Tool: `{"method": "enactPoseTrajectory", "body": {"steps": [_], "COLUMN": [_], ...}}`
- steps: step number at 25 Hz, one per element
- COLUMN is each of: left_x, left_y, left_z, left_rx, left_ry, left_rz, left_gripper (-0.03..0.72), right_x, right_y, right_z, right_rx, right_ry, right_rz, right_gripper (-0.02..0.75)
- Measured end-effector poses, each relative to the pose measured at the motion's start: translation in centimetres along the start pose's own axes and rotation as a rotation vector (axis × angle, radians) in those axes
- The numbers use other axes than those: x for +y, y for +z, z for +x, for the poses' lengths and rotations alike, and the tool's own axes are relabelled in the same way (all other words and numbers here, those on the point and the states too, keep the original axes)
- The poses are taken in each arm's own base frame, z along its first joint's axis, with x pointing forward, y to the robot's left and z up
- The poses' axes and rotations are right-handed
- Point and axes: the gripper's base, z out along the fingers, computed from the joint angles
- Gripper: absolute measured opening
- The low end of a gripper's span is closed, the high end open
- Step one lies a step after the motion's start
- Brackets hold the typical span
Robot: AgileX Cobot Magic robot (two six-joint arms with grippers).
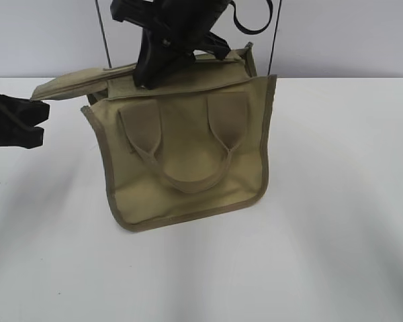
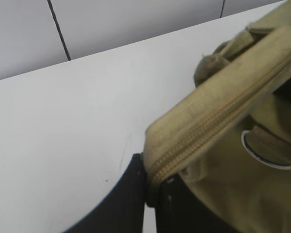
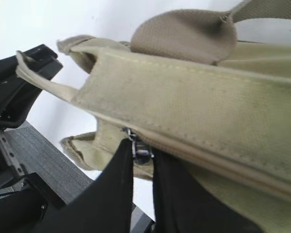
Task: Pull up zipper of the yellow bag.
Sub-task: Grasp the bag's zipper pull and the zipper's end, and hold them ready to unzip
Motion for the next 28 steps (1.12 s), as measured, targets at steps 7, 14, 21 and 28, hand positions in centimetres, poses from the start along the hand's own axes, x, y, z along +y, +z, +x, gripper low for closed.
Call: {"method": "enactPoseTrajectory", "body": {"steps": [7, 14, 21, 28], "left_x": [0.1, 0.0, -0.1, 0.0], "left_y": [0.0, 0.0, 0.0, 0.0], "left_z": [0.2, 0.1, 0.2, 0.3], "left_rx": [0.015, 0.007, 0.003, 0.011], "left_ry": [-0.006, -0.007, -0.008, -0.012], "left_rz": [-0.008, -0.004, 0.003, -0.003], "left_gripper": [0.008, 0.008, 0.008, 0.074], "right_x": [-2.5, -5.2, -6.2, -6.3], "right_y": [-2.0, -5.1, -5.7, -5.8], "right_z": [0.5, 1.5, 1.4, 1.4], "right_rx": [-0.010, -0.023, -0.029, -0.032], "right_ry": [-0.020, -0.019, -0.013, -0.015], "right_rz": [0.136, 0.255, 0.283, 0.292], "right_gripper": [0.063, 0.063, 0.063, 0.137]}}
